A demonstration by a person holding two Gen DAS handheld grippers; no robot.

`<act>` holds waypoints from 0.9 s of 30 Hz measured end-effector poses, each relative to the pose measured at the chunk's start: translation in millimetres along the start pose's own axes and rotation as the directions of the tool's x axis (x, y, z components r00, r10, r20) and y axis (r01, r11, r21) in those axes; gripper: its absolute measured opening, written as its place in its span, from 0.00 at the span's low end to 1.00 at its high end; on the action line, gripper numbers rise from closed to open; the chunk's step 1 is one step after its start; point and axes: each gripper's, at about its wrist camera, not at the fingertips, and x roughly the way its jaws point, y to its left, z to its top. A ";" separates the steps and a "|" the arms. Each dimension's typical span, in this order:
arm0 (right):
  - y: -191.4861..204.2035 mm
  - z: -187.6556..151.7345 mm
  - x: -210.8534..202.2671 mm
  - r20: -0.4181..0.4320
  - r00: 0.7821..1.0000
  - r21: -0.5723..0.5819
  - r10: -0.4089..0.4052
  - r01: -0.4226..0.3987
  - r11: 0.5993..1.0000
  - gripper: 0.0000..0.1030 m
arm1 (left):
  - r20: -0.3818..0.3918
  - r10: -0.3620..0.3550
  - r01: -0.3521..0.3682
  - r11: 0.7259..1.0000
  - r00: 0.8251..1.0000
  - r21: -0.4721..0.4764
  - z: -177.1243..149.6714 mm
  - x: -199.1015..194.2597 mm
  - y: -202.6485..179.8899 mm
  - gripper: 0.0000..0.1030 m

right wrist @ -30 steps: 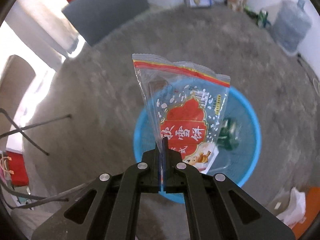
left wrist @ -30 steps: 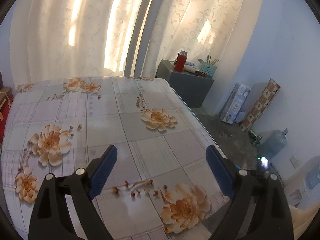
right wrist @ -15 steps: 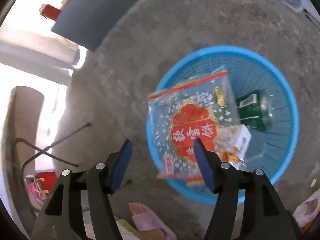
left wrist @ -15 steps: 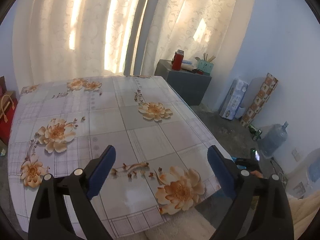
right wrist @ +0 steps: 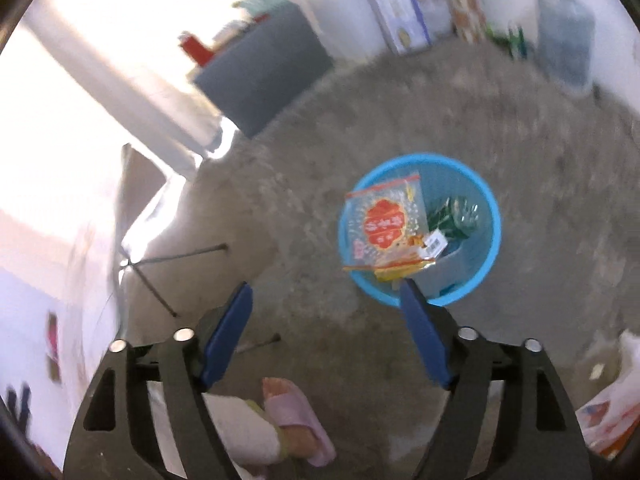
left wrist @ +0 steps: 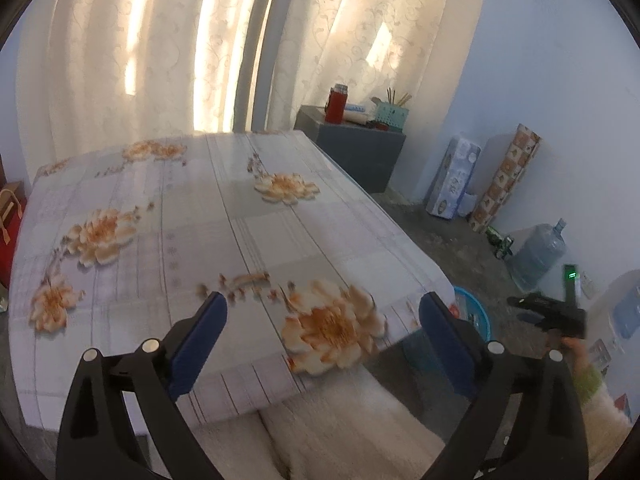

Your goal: Collect trash

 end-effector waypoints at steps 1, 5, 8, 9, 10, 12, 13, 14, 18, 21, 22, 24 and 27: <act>12.9 -10.3 -17.3 0.036 0.999 -0.047 -0.014 0.015 0.999 0.80 | -0.003 0.001 -0.001 1.000 1.000 -0.002 -4.9 -1.0 -3.8 0.92; 58.4 -46.3 -73.3 0.177 0.982 -0.210 -0.073 0.110 0.972 0.92 | 0.003 0.044 -0.044 0.999 0.999 0.019 -21.8 -6.6 -20.9 0.94; 87.1 -70.6 -104.3 0.284 0.955 -0.297 -0.089 0.176 0.939 0.92 | 0.017 0.075 -0.076 0.996 0.997 0.054 -33.3 -11.8 -36.7 0.94; 92.2 -75.5 -110.1 0.303 0.949 -0.307 -0.091 0.187 0.933 0.92 | 0.019 0.078 -0.080 0.994 0.997 0.070 -36.8 -13.2 -43.1 0.94; 99.9 -83.1 -118.4 0.329 0.940 -0.311 -0.088 0.195 0.930 0.92 | 0.022 0.081 -0.082 0.993 0.997 0.080 -39.4 -14.4 -48.7 0.95; 109.3 -95.0 -128.6 0.364 0.928 -0.304 -0.077 0.196 0.932 0.92 | 0.024 0.084 -0.086 0.992 0.996 0.091 -43.7 -17.3 -56.5 0.95; 111.3 -99.7 -130.0 0.371 0.926 -0.293 -0.068 0.186 0.938 0.92 | 0.026 0.087 -0.089 0.992 0.996 0.094 -45.5 -19.0 -59.7 0.95; 113.3 -105.2 -131.1 0.381 0.923 -0.272 -0.056 0.170 0.947 0.92 | 0.028 0.090 -0.092 0.991 0.996 0.096 -46.8 -19.7 -61.6 0.95; 119.1 -122.2 -128.2 0.414 0.909 -0.237 -0.047 0.158 0.959 0.92 | 0.036 0.129 -0.132 0.985 0.991 0.107 -52.9 -22.2 -70.1 0.95; 125.4 -131.8 -124.5 0.428 0.896 -0.215 -0.116 0.226 0.950 0.92 | 0.032 0.206 -0.209 0.971 0.978 0.117 -56.3 -19.0 -73.3 0.95; 127.2 -136.6 -126.1 0.454 0.882 -0.209 -0.127 0.244 0.947 0.92 | 0.036 0.222 -0.225 0.967 0.974 0.119 -57.3 -19.0 -73.5 0.95; 130.1 -146.5 -132.1 0.504 0.854 -0.200 -0.130 0.261 0.944 0.92 | 0.053 0.254 -0.259 0.958 0.966 0.126 -57.8 -19.4 -75.0 0.95; 129.1 -154.7 -132.8 0.537 0.831 -0.186 -0.142 0.281 0.942 0.92 | 0.057 0.294 -0.299 0.946 0.954 0.126 -56.7 -18.9 -76.7 0.95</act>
